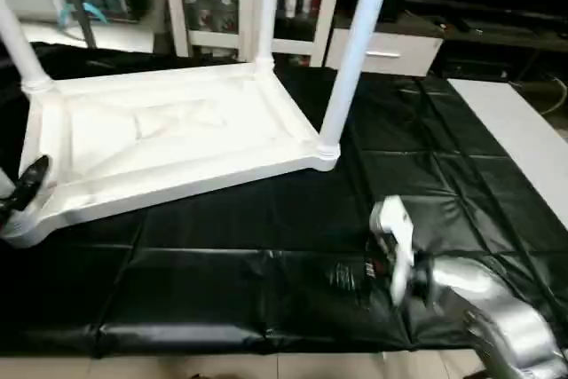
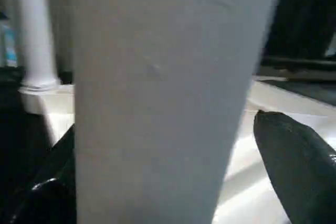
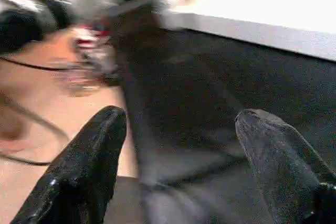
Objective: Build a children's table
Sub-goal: Rotate table base
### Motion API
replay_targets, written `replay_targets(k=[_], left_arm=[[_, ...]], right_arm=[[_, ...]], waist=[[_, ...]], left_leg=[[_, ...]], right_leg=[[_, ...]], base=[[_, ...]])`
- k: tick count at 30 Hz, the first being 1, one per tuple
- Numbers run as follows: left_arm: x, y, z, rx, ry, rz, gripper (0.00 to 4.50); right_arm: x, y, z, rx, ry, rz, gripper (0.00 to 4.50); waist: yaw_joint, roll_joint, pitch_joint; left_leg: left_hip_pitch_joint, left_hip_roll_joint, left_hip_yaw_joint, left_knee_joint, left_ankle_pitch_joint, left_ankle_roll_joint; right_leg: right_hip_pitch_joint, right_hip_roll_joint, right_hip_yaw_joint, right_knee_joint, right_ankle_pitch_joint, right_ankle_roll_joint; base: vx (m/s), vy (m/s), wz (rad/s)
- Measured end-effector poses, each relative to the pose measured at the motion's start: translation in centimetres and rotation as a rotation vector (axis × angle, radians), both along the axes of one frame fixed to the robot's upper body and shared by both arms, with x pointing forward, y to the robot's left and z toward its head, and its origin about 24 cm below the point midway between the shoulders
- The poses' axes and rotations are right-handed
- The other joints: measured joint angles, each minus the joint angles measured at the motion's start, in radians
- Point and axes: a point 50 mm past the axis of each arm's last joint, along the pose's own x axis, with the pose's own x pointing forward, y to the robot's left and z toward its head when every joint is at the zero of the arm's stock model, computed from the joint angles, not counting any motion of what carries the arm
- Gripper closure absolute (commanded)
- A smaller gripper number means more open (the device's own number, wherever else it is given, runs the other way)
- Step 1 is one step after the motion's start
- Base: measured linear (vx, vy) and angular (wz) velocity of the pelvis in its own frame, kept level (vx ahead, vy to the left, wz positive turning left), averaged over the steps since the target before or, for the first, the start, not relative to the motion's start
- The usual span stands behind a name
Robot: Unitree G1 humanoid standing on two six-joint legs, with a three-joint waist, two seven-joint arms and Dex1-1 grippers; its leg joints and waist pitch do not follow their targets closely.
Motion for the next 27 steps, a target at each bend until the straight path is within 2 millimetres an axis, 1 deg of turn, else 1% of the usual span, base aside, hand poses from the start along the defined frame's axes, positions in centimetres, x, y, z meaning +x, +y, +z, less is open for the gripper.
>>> replay_targets(k=[2, 4, 6, 7, 9, 11, 12, 14, 16, 17, 18, 19, 21, 22, 24, 27], left_arm=[[0.4, -0.9, -0.2, -0.007, 0.01, -0.058, 0.03], [0.5, -1.6, -0.7, -0.019, 0.023, -0.103, 0.03], [0.5, -2.2, -0.9, -0.018, 0.045, -0.139, 0.03], [0.5, -2.5, -0.9, -0.019, 0.053, -0.158, 0.03], [0.6, -3.6, -1.1, -0.028, 0.07, -0.209, 0.03], [0.9, -5.5, -1.4, -0.043, 0.097, -0.307, 0.03], [1.1, -6.8, -1.5, -0.049, 0.114, -0.367, 0.03], [1.4, -8.5, -1.8, -0.054, 0.137, -0.451, 0.03], [1.6, -10.4, -2.3, -0.057, 0.17, -0.537, 0.03], [1.8, -11.2, -2.4, -0.055, 0.178, -0.569, 0.03], [2.5, -13.0, -2.6, -0.052, 0.185, -0.633, 0.03], [3.0, -14.3, -2.7, -0.049, 0.184, -0.674, 0.03], [3.8, -16.8, -2.7, -0.04, 0.175, -0.761, 0.03], [4.1, -17.6, -2.6, -0.035, 0.166, -0.786, 0.03], [5.1, -19.7, -2.3, -0.025, 0.14, -0.836, 0.03], [5.7, -22.1, -1.9, -0.005, 0.115, -0.896, 0.03]], right_arm=[[0.2, -0.2, -0.7, 0.014, 0.014, 0.013, 0.87], [0.5, -0.9, -3.0, 0.005, 0.052, -0.001, 0.87], [0.3, -1.8, -5.2, -0.027, 0.096, -0.015, 0.87], [0.3, -2.2, -6.0, -0.039, 0.111, -0.025, 0.87], [0.3, -2.6, -7.1, -0.057, 0.123, -0.05, 0.87], [0.7, -2.6, -7.6, -0.065, 0.11, -0.071, 0.87], [1.1, -2.3, -7.4, -0.063, 0.086, -0.08, 0.87], [1.6, -2.0, -6.9, -0.06, 0.051, -0.088, 0.87], [2.1, -2.3, -6.4, -0.066, 0.03, -0.11, 0.87], [2.3, -2.6, -5.8, -0.065, 0.011, -0.122, 0.87], [2.6, -3.0, -4.8, -0.055, -0.013, -0.133, 0.87], [2.9, -3.2, -3.9, -0.042, -0.04, -0.137, 0.87], [3.1, -3.2, -2.3, -0.007, -0.083, -0.129, 0.87], [3.1, -3.0, -2.0, 0.005, -0.09, -0.121, 0.87], [3.0, -3.2, -1.1, 0.025, -0.093, -0.111, 0.87], [3.2, -3.4, 0.3, 0.052, -0.13, -0.128, 0.87]], waist=[[0.01, -0.001, 0.0], [0.015, -0.001, 0.0], [0.014, 0.0, 0.0], [0.014, 0.0, 0.0], [0.013, 0.0, 0.0], [0.015, 0.001, 0.001], [0.016, 0.002, 0.002], [0.015, 0.003, 0.002], [0.015, 0.003, 0.003], [0.015, 0.004, 0.003], [0.019, 0.006, 0.004], [0.019, 0.006, 0.005], [0.016, 0.009, 0.006], [0.013, 0.01, 0.007], [0.01, 0.018, 0.012], [0.005, 0.023, 0.011]], left_leg=[[0.002, 0.0, 0.0, 0.002, 0.0, 0.0], [0.001, -0.001, 0.0, 0.005, 0.0, 0.0], [0.0, -0.001, 0.0, 0.006, 0.0, 0.0], [0.0, -0.002, 0.0, 0.007, 0.0, 0.0], [0.0, -0.002, 0.0, 0.007, 0.0, 0.0], [-0.001, -0.002, 0.0, 0.007, 0.0, 0.0], [-0.001, -0.002, 0.0, 0.007, 0.0, 0.0], [-0.001, -0.002, 0.0, 0.007, 0.0, 0.0], [-0.002, -0.001, -0.001, 0.007, 0.0, 0.0], [-0.002, -0.002, 0.0, 0.007, 0.0, 0.0], [-0.003, -0.002, 0.0, 0.007, 0.0, 0.0], [-0.002, -0.002, 0.001, 0.007, 0.0, 0.0], [-0.002, -0.002, 0.003, 0.006, 0.0, 0.001], [-0.002, -0.002, 0.002, 0.005, 0.0, 0.001], [-0.002, -0.002, 0.001, 0.006, 0.0, 0.001], [-0.002, -0.002, 0.002, 0.006, 0.0, 0.001]], right_leg=[[0.001, -0.001, 0.0, 0.001, -0.001, 0.001], [0.002, -0.002, 0.0, 0.001, -0.002, 0.004], [0.002, -0.004, -0.001, 0.001, -0.003, 0.004], [0.002, -0.005, -0.002, 0.001, -0.003, 0.004], [0.003, -0.006, -0.002, 0.001, -0.003, 0.004], [0.004, -0.006, -0.003, 0.001, -0.003, 0.004], [0.003, -0.006, -0.002, 0.001, -0.003, 0.004], [0.005, -0.006, -0.002, 0.002, -0.003, 0.004], [0.006, -0.006, -0.003, 0.002, -0.003, 0.004], [0.006, -0.006, -0.003, 0.001, -0.003, 0.004], [0.007, -0.006, -0.002, 0.001, -0.003, 0.004], [0.006, -0.006, -0.001, 0.0, -0.003, 0.005], [0.008, -0.006, 0.0, -0.002, -0.003, 0.005], [0.012, -0.006, -0.001, -0.002, -0.003, 0.005], [0.012, -0.007, -0.002, -0.003, -0.003, 0.005], [0.011, -0.007, -0.001, -0.002, -0.002, 0.005]], base=[[0.0, 0.0, 0.0], [0.0, 0.0, 0.0], [-0.028, 0.005, 0.01], [0.0, 0.0, 0.0], [0.0, 0.0, 0.0], [0.0, 0.0, 0.0], [0.0, 0.0, 0.0], [0.0, 0.0, 0.0], [0.0, 0.0, 0.0], [0.0, 0.0, 0.0], [0.0, 0.0, 0.0], [0.0, 0.0, 0.0], [0.0, 0.0, 0.0], [0.0, 0.0, 0.0], [0.0, 0.0, 0.0], [0.0, 0.0, 0.0]])
